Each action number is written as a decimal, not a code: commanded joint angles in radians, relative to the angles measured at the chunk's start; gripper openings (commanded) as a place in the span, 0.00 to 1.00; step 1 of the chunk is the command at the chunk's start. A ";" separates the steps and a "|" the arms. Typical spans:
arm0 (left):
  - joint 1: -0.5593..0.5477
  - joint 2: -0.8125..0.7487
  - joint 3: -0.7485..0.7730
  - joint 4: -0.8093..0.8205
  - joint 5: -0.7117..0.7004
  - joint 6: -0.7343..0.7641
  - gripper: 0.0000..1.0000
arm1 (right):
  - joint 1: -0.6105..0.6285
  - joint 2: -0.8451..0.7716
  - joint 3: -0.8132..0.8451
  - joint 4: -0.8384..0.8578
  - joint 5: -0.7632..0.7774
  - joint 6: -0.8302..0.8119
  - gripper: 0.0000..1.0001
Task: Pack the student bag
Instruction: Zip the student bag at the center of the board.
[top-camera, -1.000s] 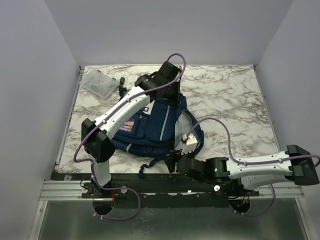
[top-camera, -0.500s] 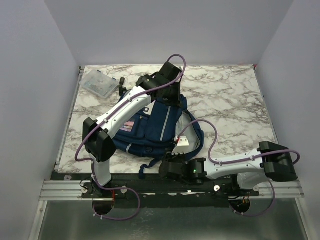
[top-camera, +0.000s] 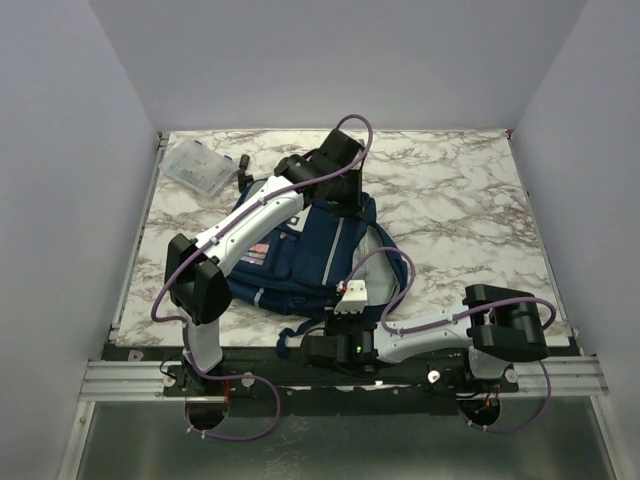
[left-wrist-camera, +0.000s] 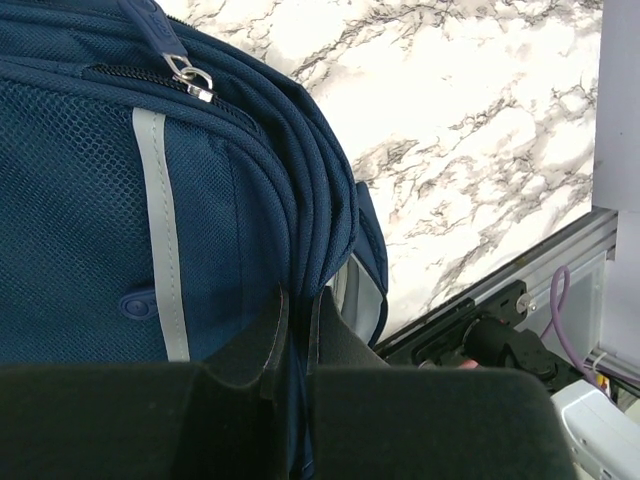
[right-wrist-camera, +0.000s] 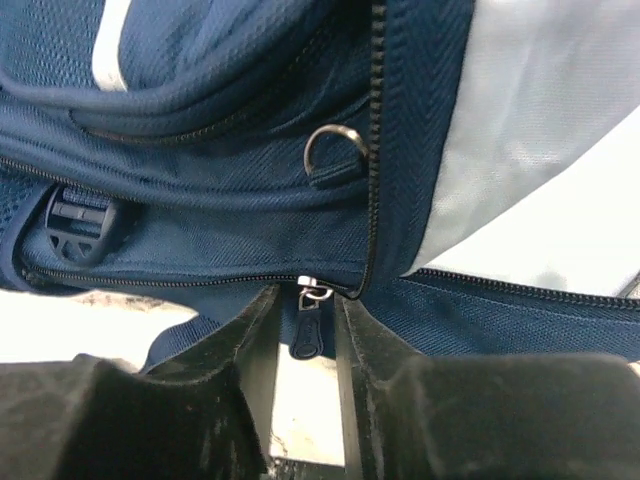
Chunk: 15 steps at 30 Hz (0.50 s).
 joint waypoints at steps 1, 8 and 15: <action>0.001 -0.064 -0.044 0.031 0.033 0.012 0.00 | -0.001 0.033 0.054 -0.130 0.152 0.109 0.21; 0.010 -0.171 -0.232 0.120 0.082 0.113 0.49 | 0.001 -0.124 -0.164 0.232 -0.074 -0.219 0.00; 0.045 -0.465 -0.509 0.216 0.042 0.057 0.76 | -0.002 -0.351 -0.363 0.560 -0.405 -0.465 0.00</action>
